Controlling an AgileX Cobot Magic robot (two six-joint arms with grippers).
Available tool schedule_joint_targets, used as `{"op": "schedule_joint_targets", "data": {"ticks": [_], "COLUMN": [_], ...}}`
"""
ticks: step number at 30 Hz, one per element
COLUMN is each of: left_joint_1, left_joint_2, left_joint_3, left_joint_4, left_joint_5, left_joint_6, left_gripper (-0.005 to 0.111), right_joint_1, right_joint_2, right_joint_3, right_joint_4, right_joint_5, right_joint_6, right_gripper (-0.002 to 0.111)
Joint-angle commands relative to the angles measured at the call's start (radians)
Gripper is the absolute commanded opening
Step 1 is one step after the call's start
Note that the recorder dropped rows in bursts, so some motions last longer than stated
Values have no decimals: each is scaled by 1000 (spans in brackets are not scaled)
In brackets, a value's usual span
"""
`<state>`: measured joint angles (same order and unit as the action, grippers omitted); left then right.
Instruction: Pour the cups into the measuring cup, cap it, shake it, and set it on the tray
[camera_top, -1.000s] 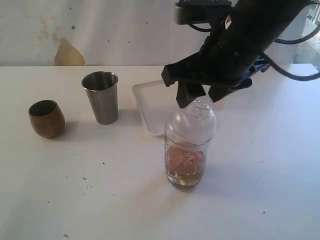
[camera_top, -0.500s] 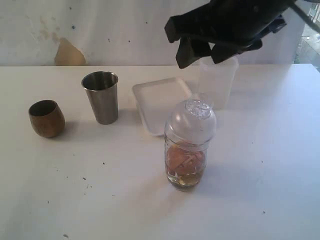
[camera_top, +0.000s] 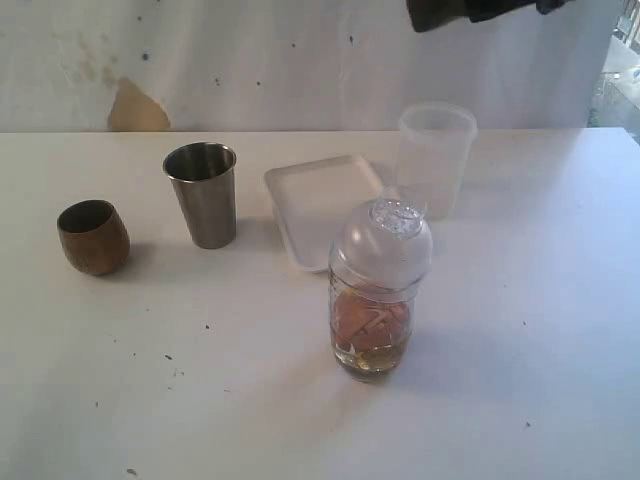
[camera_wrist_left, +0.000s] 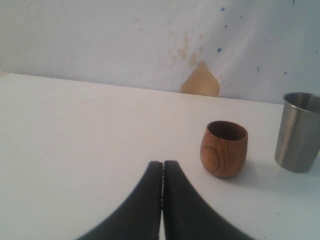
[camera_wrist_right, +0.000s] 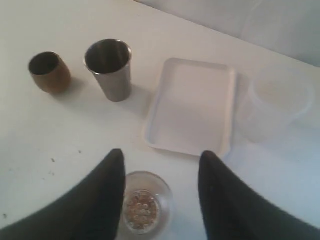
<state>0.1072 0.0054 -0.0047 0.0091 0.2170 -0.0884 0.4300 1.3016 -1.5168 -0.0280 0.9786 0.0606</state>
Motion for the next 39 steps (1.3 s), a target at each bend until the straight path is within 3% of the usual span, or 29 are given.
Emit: {"op": "schedule_joint_targets", "data": {"ticks": [1, 3, 6, 13, 22, 39], "left_joint_1": [1, 1, 1, 1, 1, 1], "left_joint_2": [-5, -5, -5, -5, -5, -5], "left_joint_3": [5, 5, 5, 5, 5, 5], "left_joint_4": [-3, -3, -3, -3, -3, -3], "left_joint_5": [-14, -14, -14, -14, -14, -14], "left_joint_6": [-1, -1, -1, -1, -1, -1], "left_gripper": [1, 1, 1, 1, 1, 1], "right_joint_1": [0, 0, 0, -3, -3, -3], "right_joint_2": [-45, -83, -102, -85, 45, 128], "right_joint_3": [105, 199, 284, 307, 256, 251], "right_joint_4": [-125, -142, -145, -145, -76, 109], "right_joint_5": [-27, -125, -220, -277, -89, -100], "right_joint_6": [23, 54, 82, 136, 94, 14], "right_gripper": [15, 0, 0, 0, 0, 0]}}
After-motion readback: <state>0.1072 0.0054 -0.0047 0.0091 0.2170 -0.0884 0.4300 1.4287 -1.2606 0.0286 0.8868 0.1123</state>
